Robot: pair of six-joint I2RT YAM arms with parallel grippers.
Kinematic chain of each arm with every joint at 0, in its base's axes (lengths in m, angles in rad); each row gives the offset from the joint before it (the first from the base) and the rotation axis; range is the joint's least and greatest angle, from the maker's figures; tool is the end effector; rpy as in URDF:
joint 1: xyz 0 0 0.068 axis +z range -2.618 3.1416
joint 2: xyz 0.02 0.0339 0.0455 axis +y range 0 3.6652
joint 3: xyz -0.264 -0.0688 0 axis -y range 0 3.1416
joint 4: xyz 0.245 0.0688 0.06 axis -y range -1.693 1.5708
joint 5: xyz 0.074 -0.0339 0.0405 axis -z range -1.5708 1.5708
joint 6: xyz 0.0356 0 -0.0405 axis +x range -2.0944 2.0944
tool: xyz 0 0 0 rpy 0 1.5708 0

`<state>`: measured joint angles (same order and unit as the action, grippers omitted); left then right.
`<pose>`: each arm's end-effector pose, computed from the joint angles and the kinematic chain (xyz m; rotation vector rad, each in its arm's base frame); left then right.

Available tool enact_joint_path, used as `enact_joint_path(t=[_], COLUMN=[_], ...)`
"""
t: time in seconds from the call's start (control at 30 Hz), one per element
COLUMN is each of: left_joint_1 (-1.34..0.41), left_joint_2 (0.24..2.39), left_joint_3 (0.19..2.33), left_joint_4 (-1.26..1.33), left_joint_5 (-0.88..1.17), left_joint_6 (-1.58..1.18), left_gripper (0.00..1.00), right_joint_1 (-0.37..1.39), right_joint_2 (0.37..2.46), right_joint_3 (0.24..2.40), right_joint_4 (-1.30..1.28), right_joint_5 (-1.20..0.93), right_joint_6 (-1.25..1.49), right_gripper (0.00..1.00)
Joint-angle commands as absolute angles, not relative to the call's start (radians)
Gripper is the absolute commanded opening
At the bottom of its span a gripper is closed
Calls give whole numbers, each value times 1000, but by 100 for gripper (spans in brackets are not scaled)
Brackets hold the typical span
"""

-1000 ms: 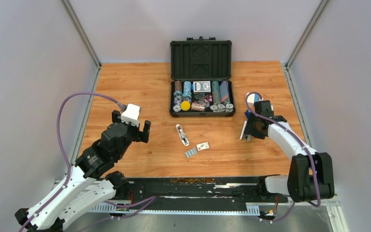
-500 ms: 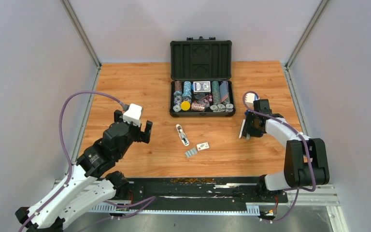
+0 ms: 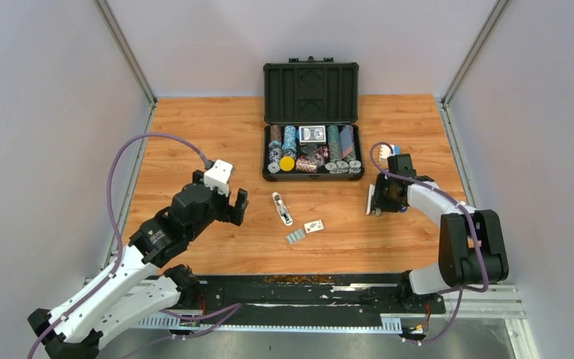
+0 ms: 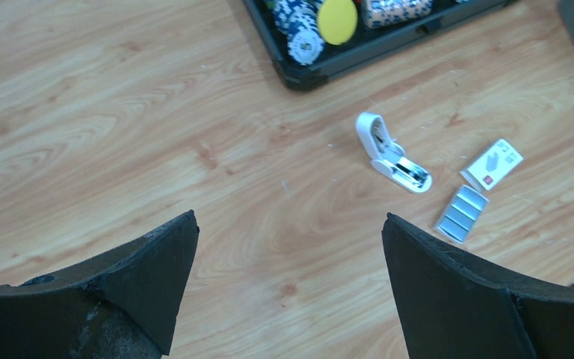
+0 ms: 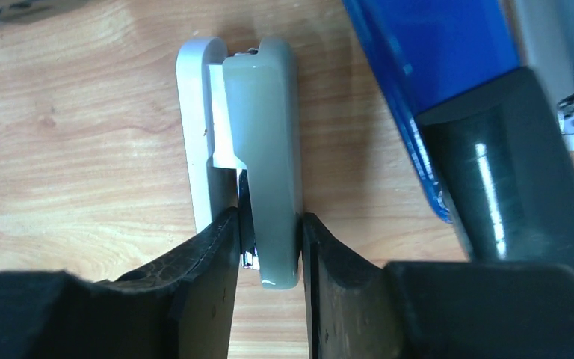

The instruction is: Load the staples into the stapler

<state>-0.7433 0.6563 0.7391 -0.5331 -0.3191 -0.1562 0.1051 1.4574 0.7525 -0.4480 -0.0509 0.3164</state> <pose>0.1159 -0.0913 0.3077 0.3846 1.9687 -0.2551 0.2585 0.0291 0.1626 0.2740 2.7235 0.1896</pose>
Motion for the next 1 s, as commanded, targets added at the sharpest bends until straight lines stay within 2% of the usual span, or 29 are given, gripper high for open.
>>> enact_joint_path(t=[0.0, 0.2, 0.4, 0.7, 0.97], left_joint_1=[-737, -738, -738, -743, -787], left_joint_2=[684, 736, 813, 889, 942], left_joint_3=[760, 751, 695, 599, 553], left_joint_4=[-466, -348, -152, 133, 265], left_joint_5=[-197, -45, 74, 111, 56], left_joint_6=[-275, -448, -614, -792, -861], left_gripper=[100, 100, 100, 100, 97], right_joint_1=[156, 274, 510, 831, 1016], right_joint_2=[1376, 1195, 1072, 1038, 1084], right_joint_3=[748, 747, 791, 830, 860], right_joint_4=[-459, -485, -463, -321, -205], right_joint_5=[-53, -38, 60, 206, 323], right_joint_6=[322, 364, 444, 524, 527], right_gripper=[26, 25, 26, 25, 25])
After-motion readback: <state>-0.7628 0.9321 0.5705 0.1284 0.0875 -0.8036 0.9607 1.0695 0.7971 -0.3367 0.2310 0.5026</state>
